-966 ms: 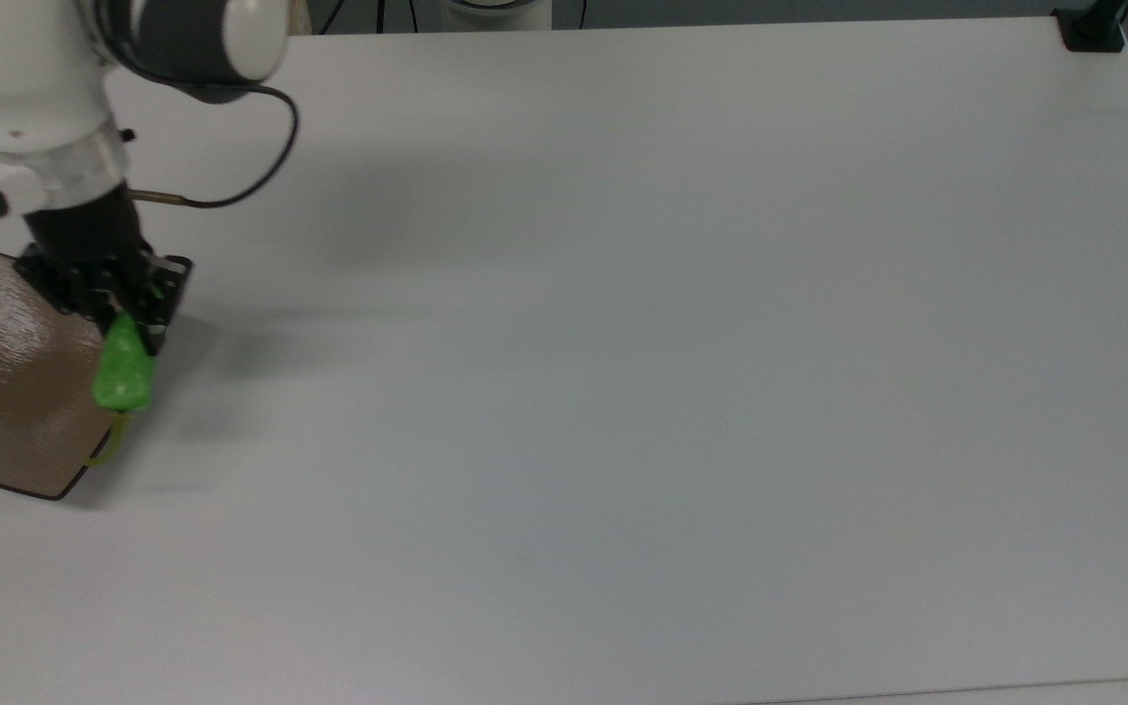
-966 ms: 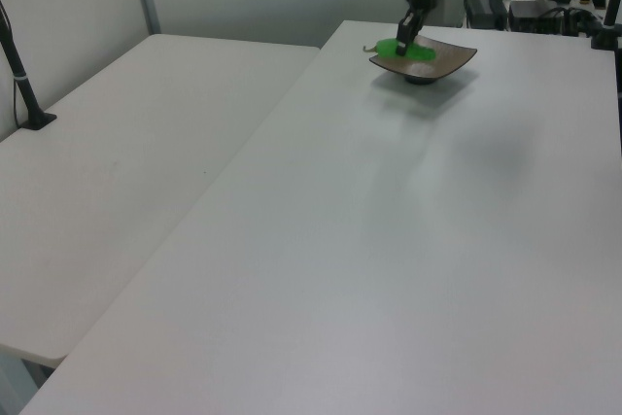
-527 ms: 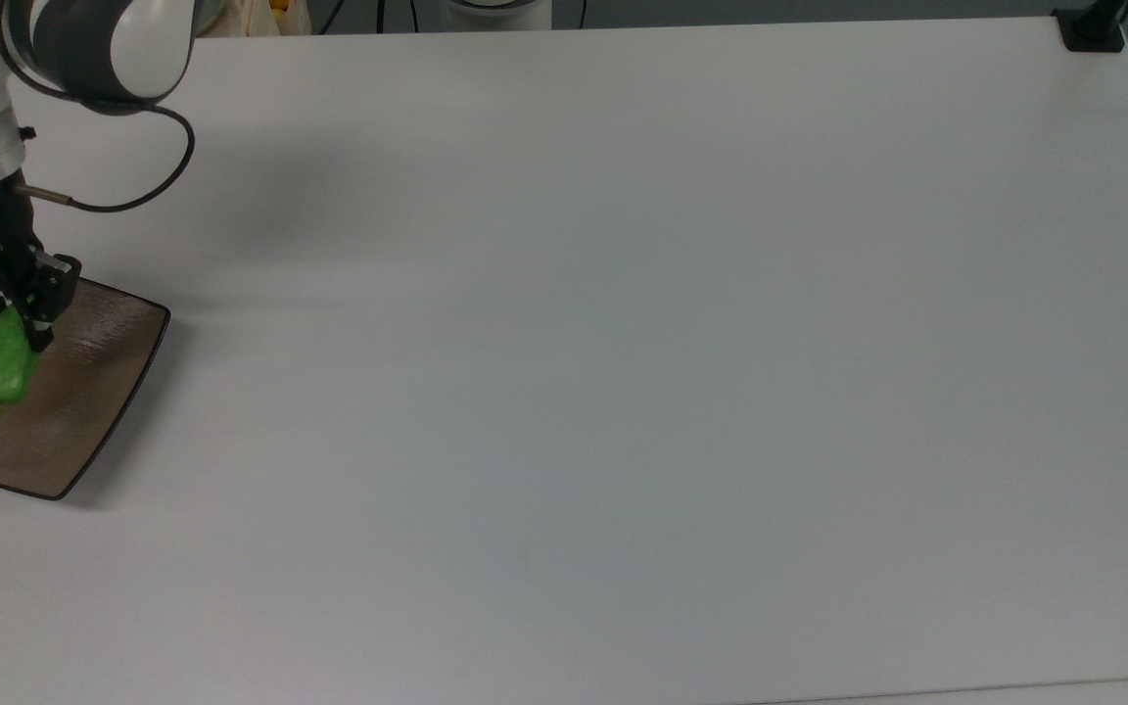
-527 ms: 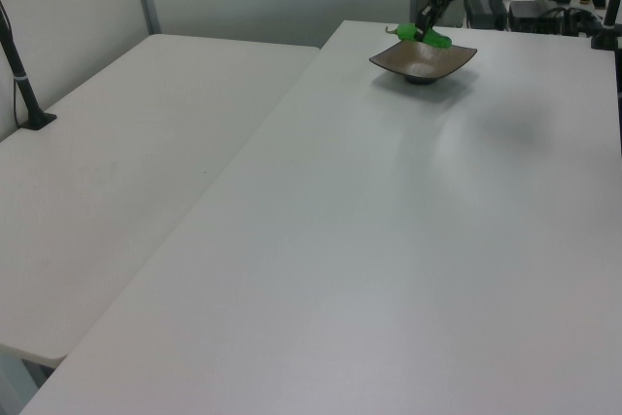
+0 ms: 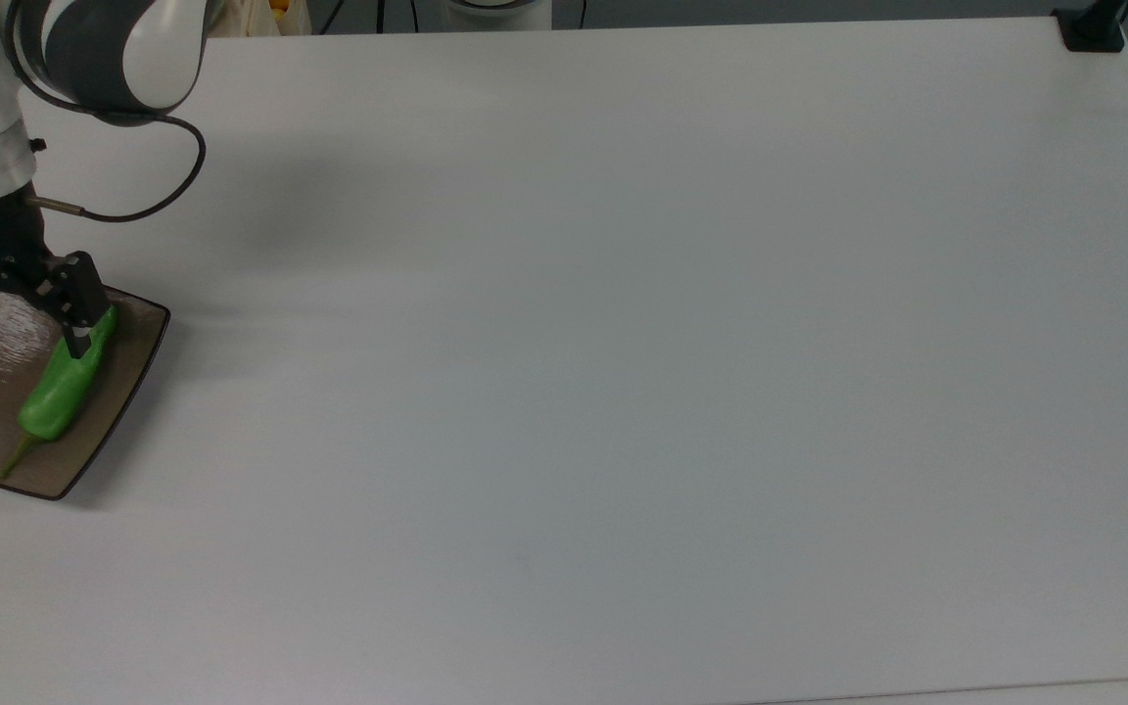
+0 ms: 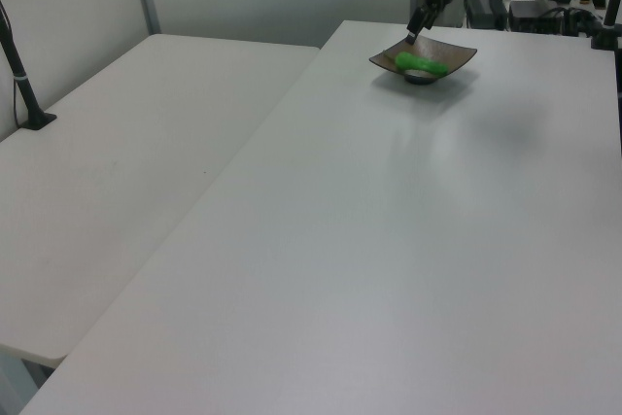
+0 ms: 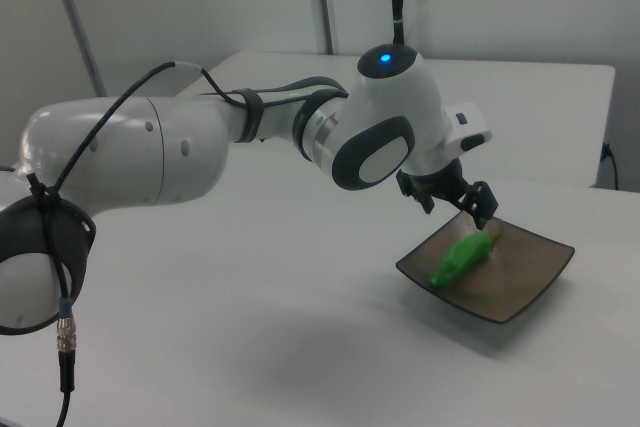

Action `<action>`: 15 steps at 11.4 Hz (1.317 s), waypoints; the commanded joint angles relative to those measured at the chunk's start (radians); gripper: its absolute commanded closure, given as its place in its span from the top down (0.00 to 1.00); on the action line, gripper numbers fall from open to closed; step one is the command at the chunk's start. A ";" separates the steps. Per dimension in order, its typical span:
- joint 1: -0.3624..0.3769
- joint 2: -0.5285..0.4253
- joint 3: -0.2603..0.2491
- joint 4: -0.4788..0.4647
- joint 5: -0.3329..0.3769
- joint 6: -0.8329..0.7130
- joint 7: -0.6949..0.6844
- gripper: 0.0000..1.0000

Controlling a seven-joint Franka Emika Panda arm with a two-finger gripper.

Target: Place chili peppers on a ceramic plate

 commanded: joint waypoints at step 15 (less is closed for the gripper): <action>0.135 -0.487 0.154 -0.313 -0.036 -0.575 0.340 1.00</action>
